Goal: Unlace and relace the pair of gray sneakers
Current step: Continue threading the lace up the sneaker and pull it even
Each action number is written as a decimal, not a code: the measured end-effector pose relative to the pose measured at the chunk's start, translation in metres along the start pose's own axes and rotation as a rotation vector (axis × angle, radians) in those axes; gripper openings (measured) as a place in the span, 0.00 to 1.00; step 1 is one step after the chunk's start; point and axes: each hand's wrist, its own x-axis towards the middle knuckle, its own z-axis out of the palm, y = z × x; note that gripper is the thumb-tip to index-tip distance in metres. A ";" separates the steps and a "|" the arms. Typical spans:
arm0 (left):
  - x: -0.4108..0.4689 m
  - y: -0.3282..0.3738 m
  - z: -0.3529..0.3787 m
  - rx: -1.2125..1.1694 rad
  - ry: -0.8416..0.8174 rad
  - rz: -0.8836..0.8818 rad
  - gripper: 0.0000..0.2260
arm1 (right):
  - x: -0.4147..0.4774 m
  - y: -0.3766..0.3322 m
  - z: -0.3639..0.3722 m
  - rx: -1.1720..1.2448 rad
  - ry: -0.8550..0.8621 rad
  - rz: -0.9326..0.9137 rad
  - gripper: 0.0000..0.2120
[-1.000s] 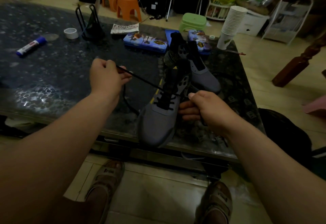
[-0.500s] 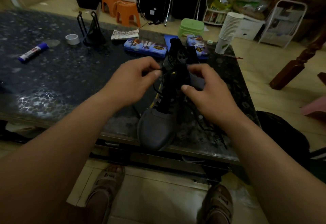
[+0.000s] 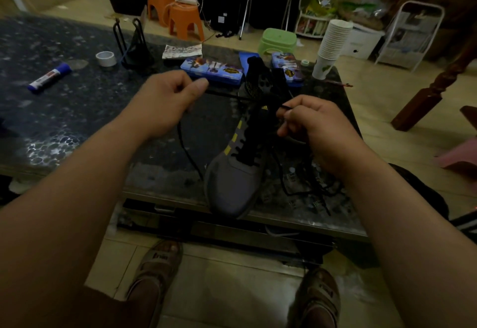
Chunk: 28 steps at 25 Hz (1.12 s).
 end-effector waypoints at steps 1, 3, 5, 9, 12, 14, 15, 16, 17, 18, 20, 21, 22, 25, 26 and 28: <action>0.001 -0.001 -0.002 -0.071 0.042 -0.022 0.17 | 0.000 -0.001 0.001 0.050 -0.006 -0.006 0.05; 0.000 0.003 -0.001 -0.195 0.053 -0.024 0.16 | -0.002 -0.009 0.005 0.172 -0.052 -0.028 0.05; -0.002 0.011 0.007 -0.160 0.005 0.033 0.17 | -0.007 -0.024 0.010 0.276 -0.125 -0.055 0.03; -0.003 0.010 0.012 -0.130 -0.124 0.050 0.18 | -0.006 -0.034 -0.002 0.277 -0.117 -0.083 0.05; -0.002 -0.006 0.002 -0.148 -0.127 -0.087 0.18 | -0.007 -0.012 -0.020 -0.106 -0.033 0.028 0.09; -0.002 -0.014 -0.001 -0.091 -0.080 -0.152 0.20 | -0.009 0.001 -0.021 -0.304 -0.030 0.127 0.18; -0.001 -0.016 -0.002 -0.060 -0.046 -0.181 0.21 | -0.009 0.005 -0.020 -0.430 -0.028 0.147 0.21; 0.000 -0.018 -0.002 -0.037 -0.002 -0.215 0.22 | -0.007 0.007 -0.019 -0.537 -0.022 0.162 0.24; 0.000 -0.019 -0.003 -0.023 0.046 -0.246 0.23 | -0.006 0.006 -0.018 -0.597 -0.020 0.183 0.25; 0.000 -0.017 -0.004 -0.017 0.079 -0.258 0.23 | -0.004 0.004 -0.017 -0.621 -0.030 0.206 0.25; -0.002 -0.007 -0.001 -0.037 0.032 -0.205 0.21 | -0.002 0.001 -0.011 -0.688 -0.046 0.183 0.22; -0.004 0.003 0.005 -0.060 -0.049 -0.155 0.19 | -0.001 0.000 -0.006 -0.728 -0.014 0.092 0.18; -0.007 0.015 0.014 -0.064 -0.146 -0.097 0.18 | -0.003 -0.002 0.003 -0.707 0.044 -0.025 0.13; -0.019 0.051 0.043 -0.049 -0.396 0.094 0.08 | -0.009 -0.018 0.035 -0.297 0.011 -0.222 0.15; -0.022 0.055 0.051 -0.073 -0.438 0.142 0.06 | -0.009 -0.020 0.044 -0.171 -0.048 -0.178 0.14; -0.023 0.052 0.056 -0.111 -0.443 0.206 0.10 | -0.009 -0.014 0.054 -0.126 -0.096 -0.072 0.17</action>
